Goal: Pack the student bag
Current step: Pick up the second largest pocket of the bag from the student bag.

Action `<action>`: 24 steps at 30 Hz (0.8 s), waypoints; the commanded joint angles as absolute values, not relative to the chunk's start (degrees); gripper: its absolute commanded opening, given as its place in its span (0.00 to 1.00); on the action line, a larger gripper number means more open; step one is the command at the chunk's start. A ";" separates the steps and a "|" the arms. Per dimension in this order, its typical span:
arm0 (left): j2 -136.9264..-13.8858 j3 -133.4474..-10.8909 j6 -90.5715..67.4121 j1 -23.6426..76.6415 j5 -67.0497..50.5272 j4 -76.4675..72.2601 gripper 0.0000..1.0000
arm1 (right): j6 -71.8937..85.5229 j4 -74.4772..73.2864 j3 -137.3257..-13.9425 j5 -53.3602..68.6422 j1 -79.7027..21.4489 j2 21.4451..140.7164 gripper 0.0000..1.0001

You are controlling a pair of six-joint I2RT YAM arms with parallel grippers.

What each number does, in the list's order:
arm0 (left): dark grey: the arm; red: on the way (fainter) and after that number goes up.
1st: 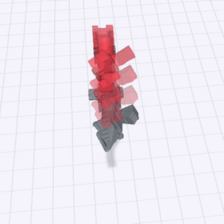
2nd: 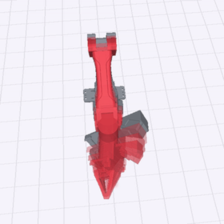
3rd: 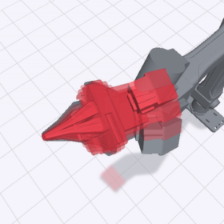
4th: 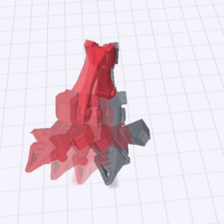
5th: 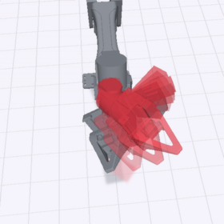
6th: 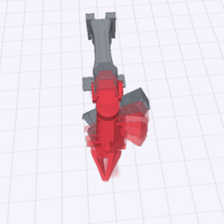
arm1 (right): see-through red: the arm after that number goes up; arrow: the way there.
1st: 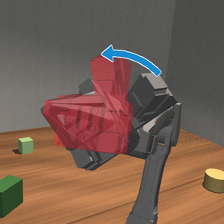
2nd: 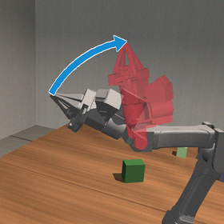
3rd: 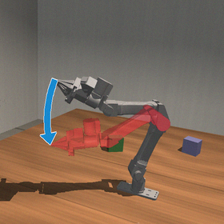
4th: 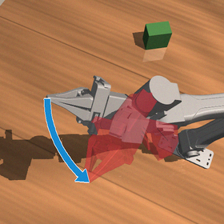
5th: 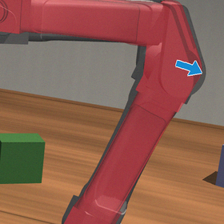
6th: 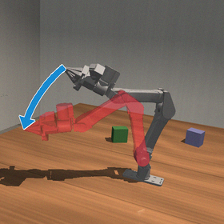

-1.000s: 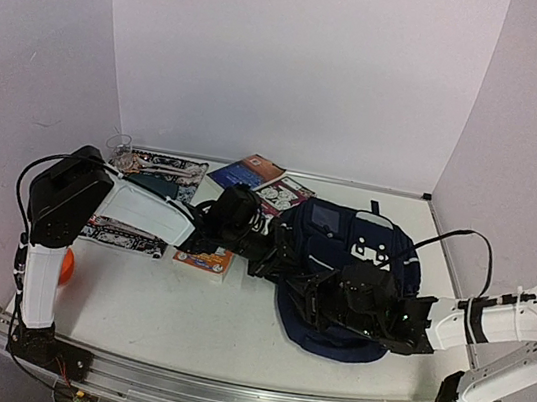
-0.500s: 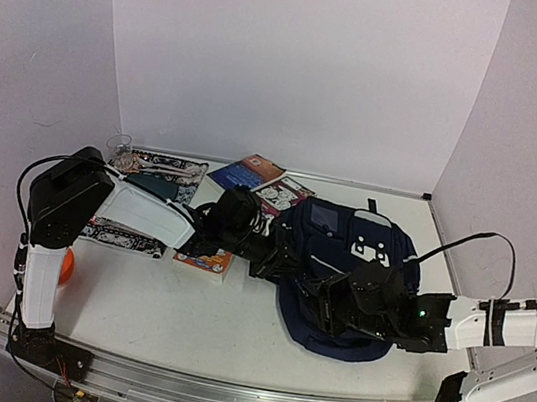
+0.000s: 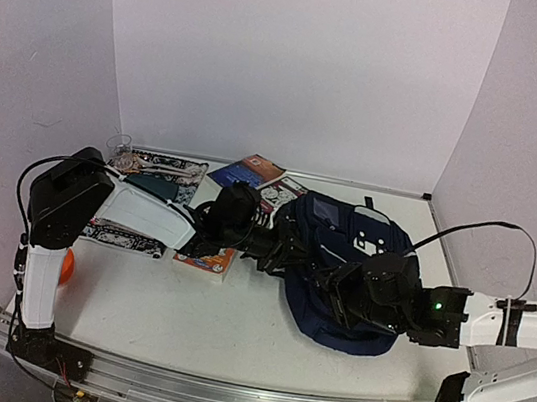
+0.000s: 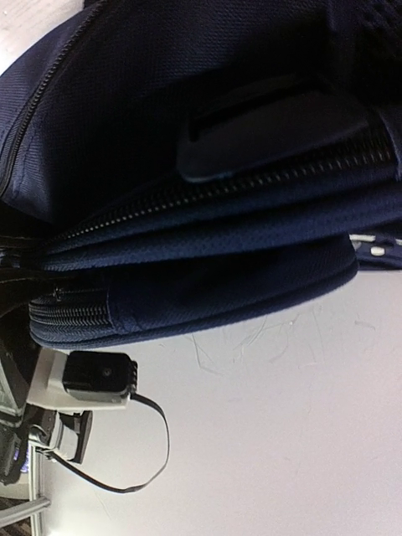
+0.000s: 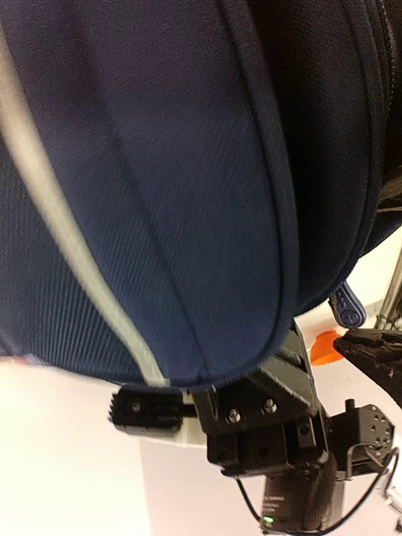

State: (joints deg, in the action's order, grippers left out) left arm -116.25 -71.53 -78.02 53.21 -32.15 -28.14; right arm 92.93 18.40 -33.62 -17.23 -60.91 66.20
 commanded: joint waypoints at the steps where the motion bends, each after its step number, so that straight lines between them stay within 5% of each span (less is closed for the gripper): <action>1: -109.43 -76.18 -73.82 53.48 -33.38 -40.16 0.00 | 79.53 11.31 -37.30 -21.06 -58.13 62.69 0.49; 24: -118.38 -74.93 -71.15 54.72 -27.79 -40.25 0.00 | 71.93 -17.43 -55.76 -20.34 -62.54 67.81 0.48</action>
